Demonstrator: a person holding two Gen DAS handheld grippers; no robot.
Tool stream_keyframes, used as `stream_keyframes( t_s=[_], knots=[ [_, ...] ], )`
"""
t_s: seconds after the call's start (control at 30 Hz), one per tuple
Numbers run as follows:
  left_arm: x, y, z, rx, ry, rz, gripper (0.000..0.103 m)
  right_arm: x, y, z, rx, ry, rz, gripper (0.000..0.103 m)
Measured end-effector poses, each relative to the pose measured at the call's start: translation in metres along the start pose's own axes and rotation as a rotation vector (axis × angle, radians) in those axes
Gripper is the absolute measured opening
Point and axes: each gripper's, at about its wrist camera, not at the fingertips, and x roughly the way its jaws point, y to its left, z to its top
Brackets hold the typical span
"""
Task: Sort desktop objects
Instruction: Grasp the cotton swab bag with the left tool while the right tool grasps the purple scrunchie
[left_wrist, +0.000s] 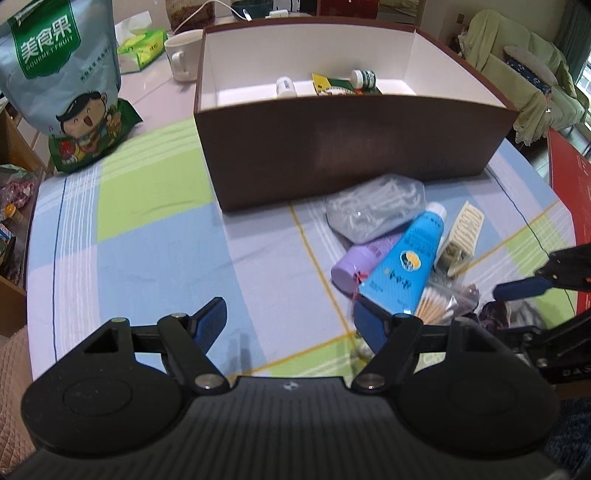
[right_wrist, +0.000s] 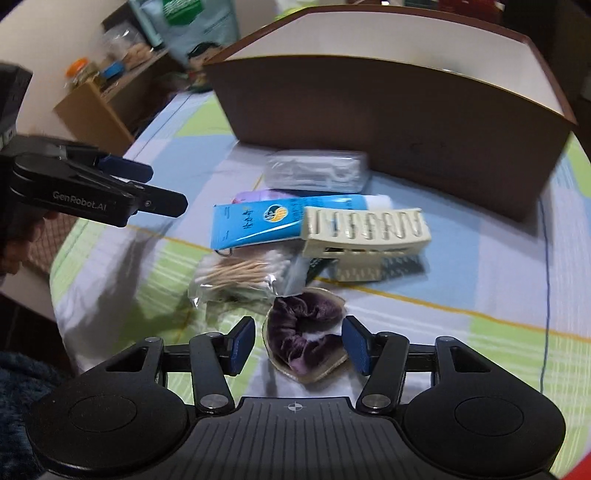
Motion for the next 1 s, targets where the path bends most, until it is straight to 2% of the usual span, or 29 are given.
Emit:
stream_keyframes(
  t_s=[0.17, 0.27, 0.4, 0.53, 0.83, 0.93, 1.0],
  knots=[
    [0.0, -0.005, -0.006, 0.015, 0.003, -0.022, 0.073, 0.011, 0.0, -0.004, -0.017, 0.022, -0.005, 0.056],
    [0.0, -0.011, -0.009, 0.036, 0.001, -0.044, 0.073, 0.01, -0.003, -0.01, -0.033, 0.038, -0.015, 0.035],
    [0.001, -0.026, -0.015, 0.096, 0.004, -0.08, 0.073, 0.002, -0.009, -0.018, -0.029, 0.054, -0.02, 0.019],
    [0.004, -0.044, -0.022, 0.174, 0.003, -0.108, 0.073, -0.008, -0.022, -0.031, 0.033, 0.061, -0.031, 0.017],
    [0.028, -0.074, -0.033, 0.32, 0.007, -0.146, 0.059, -0.025, -0.035, -0.048, 0.122, 0.036, -0.045, 0.017],
    [0.036, -0.078, -0.035, 0.329, 0.015, -0.143, 0.048, -0.027, -0.036, -0.049, 0.145, 0.021, -0.042, 0.017],
    [0.036, -0.079, -0.038, 0.33, 0.017, -0.146, 0.036, -0.027, -0.038, -0.05, 0.164, 0.009, -0.037, 0.017]
  ],
)
